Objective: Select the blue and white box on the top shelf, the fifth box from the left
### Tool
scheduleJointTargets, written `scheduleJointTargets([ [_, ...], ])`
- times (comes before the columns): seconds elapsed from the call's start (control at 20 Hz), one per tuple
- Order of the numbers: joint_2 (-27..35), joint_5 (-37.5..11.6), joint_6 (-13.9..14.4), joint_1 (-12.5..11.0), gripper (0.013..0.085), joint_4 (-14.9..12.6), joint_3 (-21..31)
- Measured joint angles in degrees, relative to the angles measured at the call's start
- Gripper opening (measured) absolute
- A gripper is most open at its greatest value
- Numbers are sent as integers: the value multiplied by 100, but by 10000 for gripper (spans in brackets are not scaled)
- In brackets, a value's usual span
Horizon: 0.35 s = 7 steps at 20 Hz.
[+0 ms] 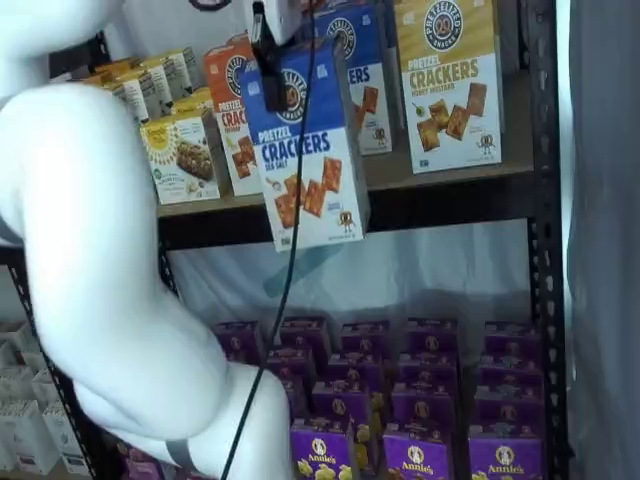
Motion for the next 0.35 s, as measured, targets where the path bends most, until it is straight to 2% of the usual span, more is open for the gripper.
scheduleJointTargets([
  [0.35, -483, -93, -4, 10, 610, -3, 641],
])
